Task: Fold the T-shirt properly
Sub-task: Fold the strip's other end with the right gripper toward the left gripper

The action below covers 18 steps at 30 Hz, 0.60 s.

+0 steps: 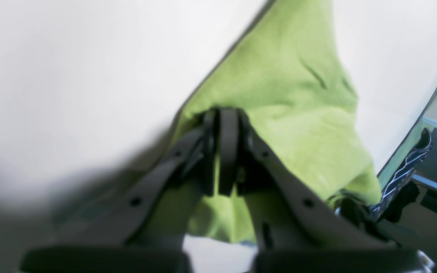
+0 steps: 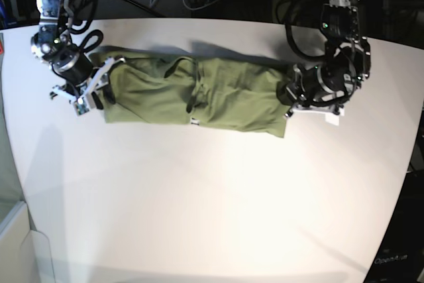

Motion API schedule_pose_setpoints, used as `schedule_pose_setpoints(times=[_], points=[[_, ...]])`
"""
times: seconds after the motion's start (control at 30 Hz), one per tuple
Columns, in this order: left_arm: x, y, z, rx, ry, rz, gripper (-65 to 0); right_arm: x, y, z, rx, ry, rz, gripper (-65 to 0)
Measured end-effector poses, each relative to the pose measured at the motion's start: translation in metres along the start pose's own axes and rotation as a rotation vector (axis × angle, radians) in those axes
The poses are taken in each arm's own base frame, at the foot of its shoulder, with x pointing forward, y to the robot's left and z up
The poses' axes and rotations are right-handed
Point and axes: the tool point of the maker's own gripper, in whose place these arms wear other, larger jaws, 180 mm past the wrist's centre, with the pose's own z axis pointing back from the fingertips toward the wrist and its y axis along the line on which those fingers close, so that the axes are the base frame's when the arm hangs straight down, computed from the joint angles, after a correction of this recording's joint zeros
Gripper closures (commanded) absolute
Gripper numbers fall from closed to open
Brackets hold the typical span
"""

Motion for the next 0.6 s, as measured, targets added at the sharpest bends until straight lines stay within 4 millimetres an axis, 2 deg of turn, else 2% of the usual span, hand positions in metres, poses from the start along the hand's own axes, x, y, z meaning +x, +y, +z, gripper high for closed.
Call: schedule_pose_setpoints(times=[0.13, 0.23, 0.4, 0.5, 0.6], points=[[-0.004, -0.002, -0.003, 0.006, -0.014, -0.036, -1.6, 0.032, 0.004, 0.017, -0.009, -0.082, 0.061, -23.6], [-0.004, 0.000, -0.003, 0.003, -0.029, -0.036, -1.6, 0.043, 0.004, 0.028, -0.034, -0.124, 0.053, -28.0], [-0.004, 0.001, -0.003, -0.001, -0.034, -0.032, -1.6, 0.031, 0.003, 0.030, -0.085, -0.119, -0.061, -44.7], [-0.005, 0.002, -0.002, -0.005, -0.037, -0.030, -1.6, 0.011, 0.006, 0.026, -0.085, -0.029, -0.100, -54.1], [-0.006, 0.004, -0.002, -0.002, -0.038, -0.028, -1.6, 0.002, 0.006, 0.025, -0.092, 0.025, -0.118, -60.4]])
